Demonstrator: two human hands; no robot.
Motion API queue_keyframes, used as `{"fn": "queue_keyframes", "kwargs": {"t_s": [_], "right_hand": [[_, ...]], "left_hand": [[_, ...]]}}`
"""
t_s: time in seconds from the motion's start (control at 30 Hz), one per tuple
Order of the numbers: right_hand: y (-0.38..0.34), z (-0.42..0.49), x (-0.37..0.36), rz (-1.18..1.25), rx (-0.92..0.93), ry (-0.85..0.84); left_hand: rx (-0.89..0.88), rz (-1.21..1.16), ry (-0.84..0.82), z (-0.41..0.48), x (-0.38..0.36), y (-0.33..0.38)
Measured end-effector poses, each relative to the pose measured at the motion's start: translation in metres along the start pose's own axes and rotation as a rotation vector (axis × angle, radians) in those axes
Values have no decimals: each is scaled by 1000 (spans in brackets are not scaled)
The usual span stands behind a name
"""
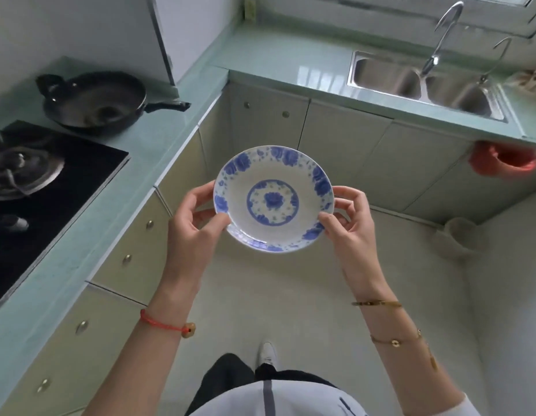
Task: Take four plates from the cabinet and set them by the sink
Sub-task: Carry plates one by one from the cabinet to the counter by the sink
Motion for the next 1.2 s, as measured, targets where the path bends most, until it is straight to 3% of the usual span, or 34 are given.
{"fn": "queue_keyframes", "kwargs": {"t_s": [0.3, 0.9, 1.2], "right_hand": [[11, 189, -35, 9, -17, 5], [11, 592, -133, -22, -64, 170], [29, 788, -164, -77, -88, 77]], "left_hand": [[14, 24, -29, 178, -79, 9], [-41, 145, -134, 579, -240, 45], [15, 177, -29, 740, -323, 34]]}}
Point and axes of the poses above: each hand's wrist, its own z-axis towards the middle knuckle, its own x-axis out of the back of the hand, y = z × x, the point moved 8 cm from there along z, towards the middle knuckle, and after that the axes turned 5 degrees about y, right-handed, at the moved point
